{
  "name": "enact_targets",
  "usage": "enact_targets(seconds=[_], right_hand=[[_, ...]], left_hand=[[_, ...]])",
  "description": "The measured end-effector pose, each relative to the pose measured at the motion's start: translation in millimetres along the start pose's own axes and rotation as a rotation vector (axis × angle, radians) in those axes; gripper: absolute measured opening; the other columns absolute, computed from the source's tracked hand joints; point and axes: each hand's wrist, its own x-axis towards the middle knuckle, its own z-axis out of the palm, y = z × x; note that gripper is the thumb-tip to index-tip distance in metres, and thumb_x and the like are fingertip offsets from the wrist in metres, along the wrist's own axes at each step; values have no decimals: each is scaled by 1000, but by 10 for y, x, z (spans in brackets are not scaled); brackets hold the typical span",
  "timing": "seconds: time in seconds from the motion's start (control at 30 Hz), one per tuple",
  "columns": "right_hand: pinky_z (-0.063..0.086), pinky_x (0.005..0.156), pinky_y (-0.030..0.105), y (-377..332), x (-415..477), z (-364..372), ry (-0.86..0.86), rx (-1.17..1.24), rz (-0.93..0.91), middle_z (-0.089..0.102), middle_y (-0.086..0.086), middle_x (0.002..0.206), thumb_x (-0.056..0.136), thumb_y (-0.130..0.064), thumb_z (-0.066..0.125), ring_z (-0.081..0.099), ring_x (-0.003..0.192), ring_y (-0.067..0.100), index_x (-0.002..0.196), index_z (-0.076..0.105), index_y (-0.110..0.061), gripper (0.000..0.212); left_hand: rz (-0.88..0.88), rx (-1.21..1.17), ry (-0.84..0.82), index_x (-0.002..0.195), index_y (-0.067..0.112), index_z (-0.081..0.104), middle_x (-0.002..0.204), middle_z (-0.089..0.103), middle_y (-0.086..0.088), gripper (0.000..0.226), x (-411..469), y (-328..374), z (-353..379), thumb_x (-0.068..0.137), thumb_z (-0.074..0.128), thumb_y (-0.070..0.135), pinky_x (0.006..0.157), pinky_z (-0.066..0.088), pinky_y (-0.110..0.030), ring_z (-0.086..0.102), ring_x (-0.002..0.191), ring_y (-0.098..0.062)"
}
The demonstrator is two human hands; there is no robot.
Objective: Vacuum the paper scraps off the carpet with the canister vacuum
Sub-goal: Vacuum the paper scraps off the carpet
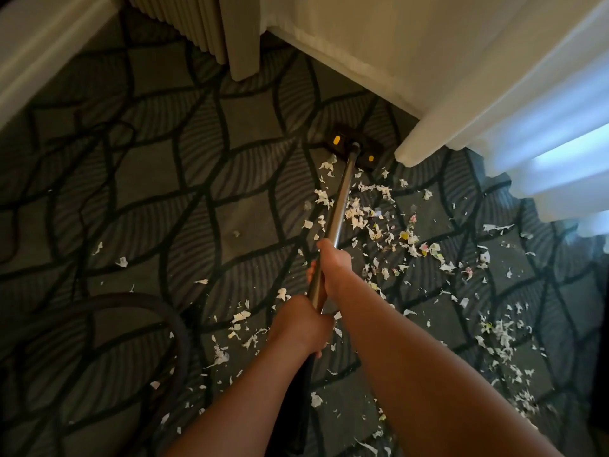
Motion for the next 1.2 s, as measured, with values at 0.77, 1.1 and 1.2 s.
enact_targets(seconds=[0.77, 1.1, 1.2], right_hand=[[46, 40, 21, 984, -656, 175, -22, -36, 6, 51, 4, 67, 99, -22, 52, 47, 50, 12, 112, 53, -3, 23], [46, 42, 25, 1217, -778, 257, -2, -55, 15, 50, 6, 64, 98, -19, 52, 47, 48, 14, 103, 52, -4, 16], [46, 44, 26, 1324, -819, 276, 10, -58, 12, 51, 5, 63, 97, -19, 53, 47, 47, 15, 102, 52, -4, 16]], left_hand=[[-42, 51, -11, 88, 12, 61, 61, 60, 1, 11, -740, -897, -133, 87, 62, 22, 45, 42, -21, 56, 44, -10], [-54, 31, -34, 88, 11, 59, 60, 62, -1, 12, -903, -1134, -188, 88, 59, 23, 46, 46, -22, 56, 39, -12], [-73, -20, -57, 90, 10, 58, 60, 60, -1, 11, -963, -1226, -191, 89, 60, 20, 44, 46, -22, 54, 38, -11]])
